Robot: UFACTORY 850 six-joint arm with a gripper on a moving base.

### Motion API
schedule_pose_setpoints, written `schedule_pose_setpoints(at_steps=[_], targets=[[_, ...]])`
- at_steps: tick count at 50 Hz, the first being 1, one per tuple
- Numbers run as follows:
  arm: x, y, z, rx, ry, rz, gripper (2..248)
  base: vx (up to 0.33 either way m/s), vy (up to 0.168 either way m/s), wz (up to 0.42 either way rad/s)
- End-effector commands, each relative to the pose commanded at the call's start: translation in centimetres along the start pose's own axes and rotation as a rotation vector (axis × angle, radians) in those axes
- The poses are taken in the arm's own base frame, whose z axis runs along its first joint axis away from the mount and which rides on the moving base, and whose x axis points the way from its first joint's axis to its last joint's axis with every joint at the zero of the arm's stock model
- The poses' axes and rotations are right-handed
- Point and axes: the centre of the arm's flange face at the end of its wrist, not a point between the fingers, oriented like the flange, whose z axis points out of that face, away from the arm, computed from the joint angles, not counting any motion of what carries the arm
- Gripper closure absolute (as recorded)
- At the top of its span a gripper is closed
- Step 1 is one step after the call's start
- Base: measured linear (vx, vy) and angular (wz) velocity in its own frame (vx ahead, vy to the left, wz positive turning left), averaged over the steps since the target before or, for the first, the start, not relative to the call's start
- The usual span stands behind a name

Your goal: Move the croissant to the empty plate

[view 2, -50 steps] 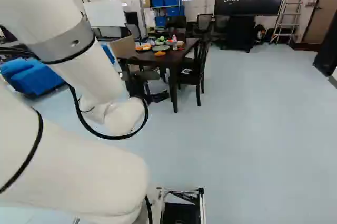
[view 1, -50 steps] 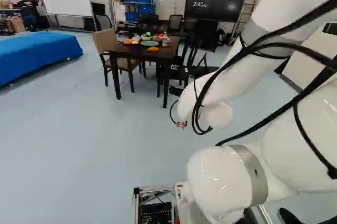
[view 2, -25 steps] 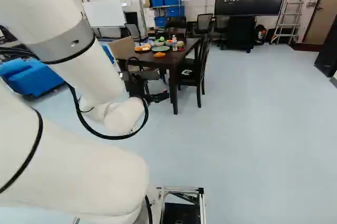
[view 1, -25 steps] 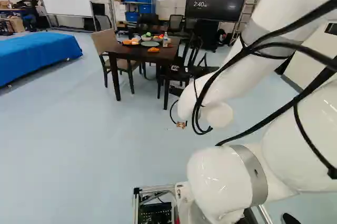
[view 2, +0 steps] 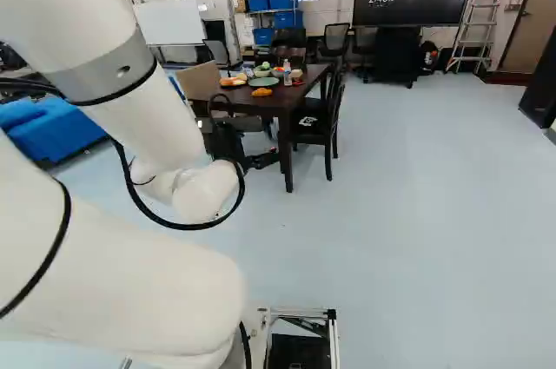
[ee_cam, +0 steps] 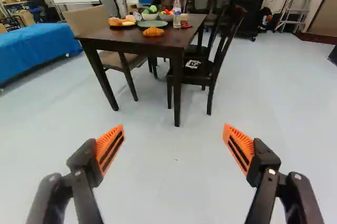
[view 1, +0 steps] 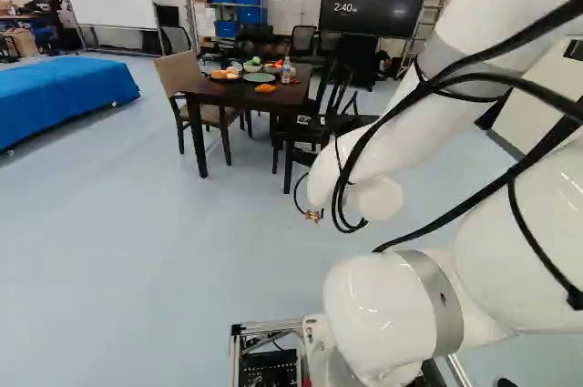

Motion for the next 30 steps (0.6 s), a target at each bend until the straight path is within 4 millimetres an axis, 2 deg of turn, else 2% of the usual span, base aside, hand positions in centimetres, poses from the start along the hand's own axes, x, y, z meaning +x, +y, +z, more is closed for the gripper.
schedule_pose_setpoints(at_steps=[30], targets=[[0.0,0.0,0.0,0.0,0.0,0.0,3,0.124,0.05,-0.016]])
